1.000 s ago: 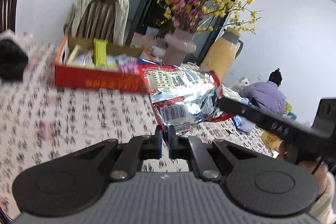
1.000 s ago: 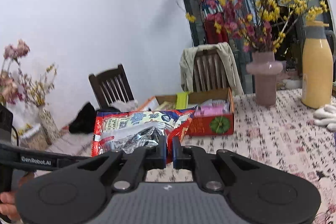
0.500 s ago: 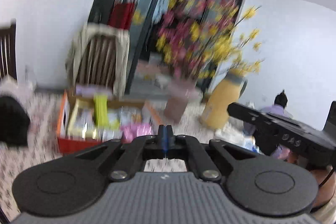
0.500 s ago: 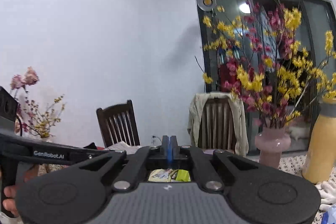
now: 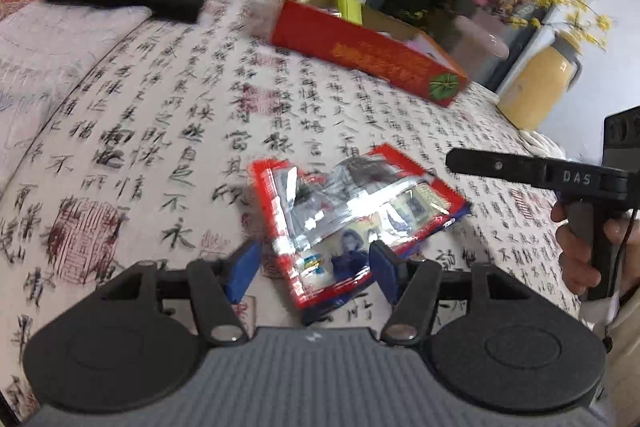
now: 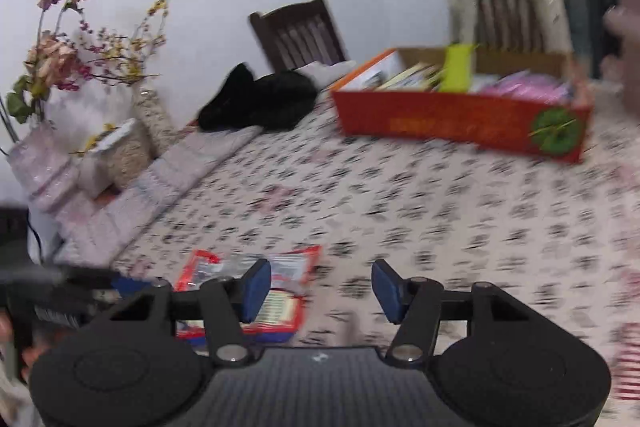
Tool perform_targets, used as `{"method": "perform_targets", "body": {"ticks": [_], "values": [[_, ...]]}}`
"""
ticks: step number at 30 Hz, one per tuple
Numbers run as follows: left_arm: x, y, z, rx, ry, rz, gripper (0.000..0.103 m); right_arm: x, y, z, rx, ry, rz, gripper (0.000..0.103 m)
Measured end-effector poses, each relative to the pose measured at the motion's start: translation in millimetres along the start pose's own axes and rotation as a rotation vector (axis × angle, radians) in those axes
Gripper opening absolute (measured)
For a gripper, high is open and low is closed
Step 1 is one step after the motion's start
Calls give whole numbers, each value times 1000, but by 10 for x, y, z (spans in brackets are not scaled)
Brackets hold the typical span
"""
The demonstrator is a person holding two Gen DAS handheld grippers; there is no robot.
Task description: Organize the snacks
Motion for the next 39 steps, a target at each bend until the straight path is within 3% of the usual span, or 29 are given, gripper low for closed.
{"method": "perform_targets", "body": {"ticks": [3,5,7,8,9,13,18,24,30,39], "values": [[14,-53,21,-46,-25,-15,63,-52,170,58,77,55,24,56],[1,-60,2,-74,-44,-6,61,-121,253,55,80,80,40,55],[2,-36,-12,-92,-61,-10,43,-183,300,45,70,97,51,48],[-1,-16,-9,-101,-69,-1,37,-228,325,36,73,111,61,37],[-13,7,-8,-113,-81,8,26,-255,331,24,71,122,63,34],[-43,44,15,-129,-105,22,6,-310,233,-18,67,148,37,24],[39,24,-183,-187,-77,12,5,-347,-14,-27,32,137,-3,15],[342,-67,-530,-251,-6,-16,4,-224,-507,-83,-41,149,-107,15],[865,-191,-964,-290,110,-79,4,195,-1077,-117,-113,126,-236,15],[1746,-438,-1479,-255,253,-167,4,1052,-1616,-197,-160,101,-350,14]]}}
Point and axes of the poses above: each gripper's, at about its wrist camera, not at the fingertips, and y roughly the way its jaws point, z to its left, x to its top, the point moved 10 cm from there along y, roughly the way its jaws point, and after that the axes turned 6 degrees about z, right-handed, at the moved point
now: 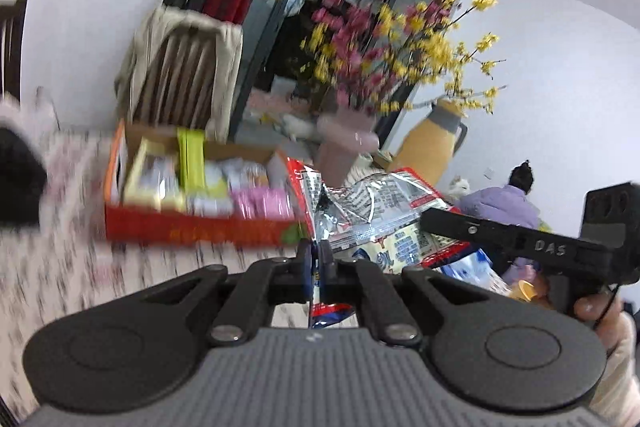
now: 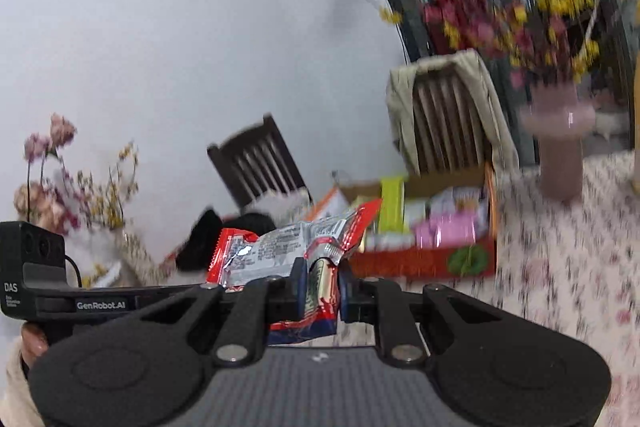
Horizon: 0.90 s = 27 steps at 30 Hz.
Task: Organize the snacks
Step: 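Carry the red-and-silver packet into the orange box and open both tools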
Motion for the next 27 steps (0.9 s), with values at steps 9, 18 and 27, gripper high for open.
{"method": "perform_targets", "body": {"ticks": [9,18,27], "values": [[991,312,-4,32,63,-49,4,961,267,-191,-4,46,-55,14],[1381,1303,708,93,-27,15,4,1262,1288,-709,-53,98,-5,14],[1133,2560,1516,103,-108,123,3,931,2446,-1530,-149,126,77,14]]}}
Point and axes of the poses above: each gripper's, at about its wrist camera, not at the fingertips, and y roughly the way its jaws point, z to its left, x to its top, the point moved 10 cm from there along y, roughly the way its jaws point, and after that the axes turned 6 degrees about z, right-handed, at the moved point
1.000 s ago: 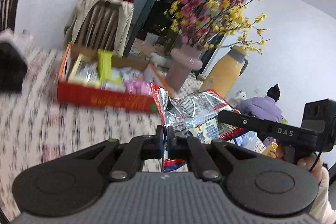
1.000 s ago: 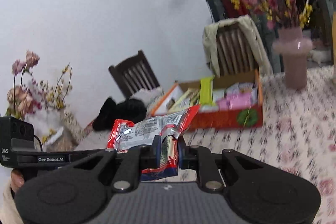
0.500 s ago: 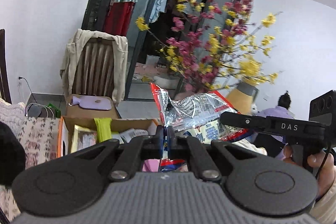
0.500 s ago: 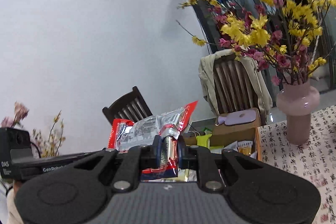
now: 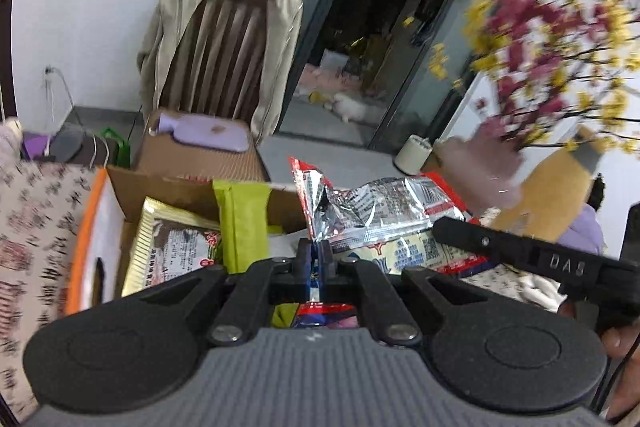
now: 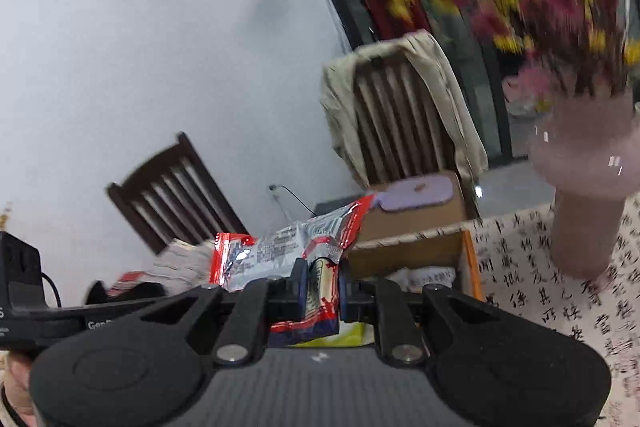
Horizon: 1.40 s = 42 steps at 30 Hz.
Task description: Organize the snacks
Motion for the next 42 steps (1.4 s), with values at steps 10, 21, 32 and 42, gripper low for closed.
{"method": "perform_targets", "body": {"ticks": [10,21,32,42], "values": [[-124,615,218,88,34,41,40,-375,774,-517,-81,36,99,19],[-143,215,263,218,110,21,69,-317,503,-290,-269,-161,70,74],[-117,-735,190,424,202,-209,99,-240,-171,-251,-466,-303,14,92],[-510,-1407,-65,451,176,-280,103,-532,-769,49,-399,-253,-71,97]]}}
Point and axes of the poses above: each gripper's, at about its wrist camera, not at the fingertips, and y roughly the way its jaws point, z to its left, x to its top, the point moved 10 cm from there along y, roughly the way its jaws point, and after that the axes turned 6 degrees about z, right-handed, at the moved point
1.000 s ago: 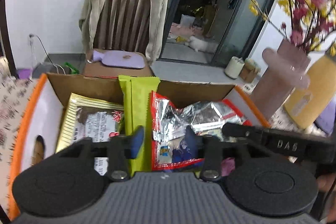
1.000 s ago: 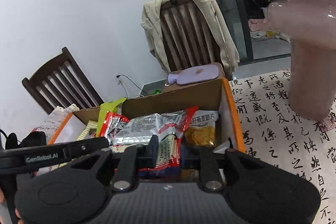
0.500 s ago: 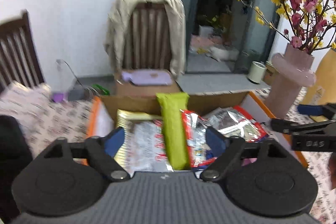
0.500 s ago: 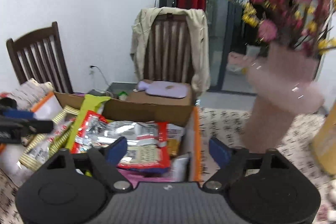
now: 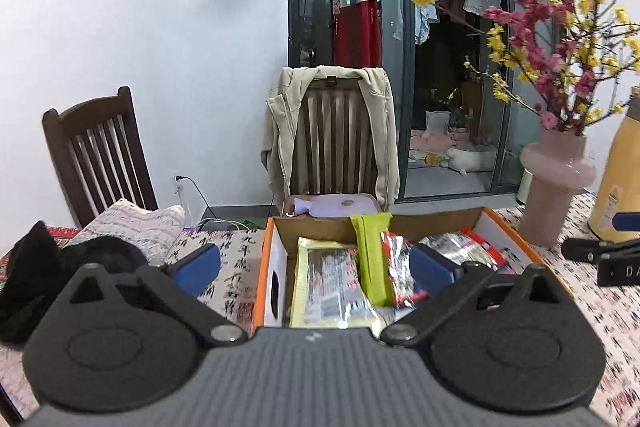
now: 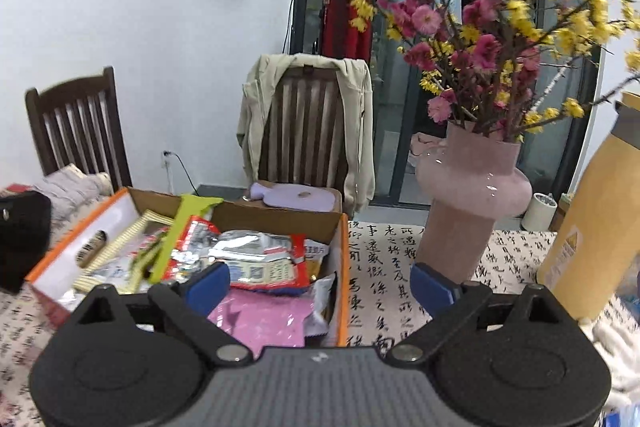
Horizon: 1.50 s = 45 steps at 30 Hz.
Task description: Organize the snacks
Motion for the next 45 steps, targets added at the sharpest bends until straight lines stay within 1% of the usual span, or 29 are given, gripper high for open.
{"method": "perform_targets", "body": {"ticks": [3,7,9,12,16,19,22,24,27,34,38,42,44,45], "values": [[-87,-240,-32,15,7,-10,103,-78,-233,27,12,16,-20,97],[-233,-569,-89,10,-2,-24,103,-225,-561,64,37,28,-49,98],[-334,-744,-104,8,-7,-28,103,-346,-723,85,55,32,-58,99],[-488,-1069,-167,-18,2,-40,103,-527,-941,112,62,25,-60,99],[-726,-1473,-230,-10,23,-63,103,-757,-1244,136,56,8,-77,99],[-924,-1759,-258,-7,7,-71,103,-995,-1503,158,79,26,-80,99],[-1132,-2050,-302,-9,25,-97,103,-1223,-1760,184,88,29,-93,99],[-1272,-2216,-323,-14,42,-108,103,-1362,-1914,212,88,30,-105,102],[-1468,-2428,-301,6,33,-126,103,-1570,-2095,264,97,32,-100,102],[-1917,-2853,-214,19,9,-110,103,-2013,-2533,387,100,31,-113,103],[-2119,-3084,-118,24,-39,-115,103,-2280,-2803,464,128,24,-116,103],[-2326,-3324,-80,37,-42,-135,103,-2535,-3065,516,102,13,-125,103],[-2430,-3384,-81,35,-33,-123,103,-2648,-3191,535,101,16,-132,103],[-2490,-3423,-72,48,-22,-121,103,-2711,-3254,549,102,14,-136,103]]}}
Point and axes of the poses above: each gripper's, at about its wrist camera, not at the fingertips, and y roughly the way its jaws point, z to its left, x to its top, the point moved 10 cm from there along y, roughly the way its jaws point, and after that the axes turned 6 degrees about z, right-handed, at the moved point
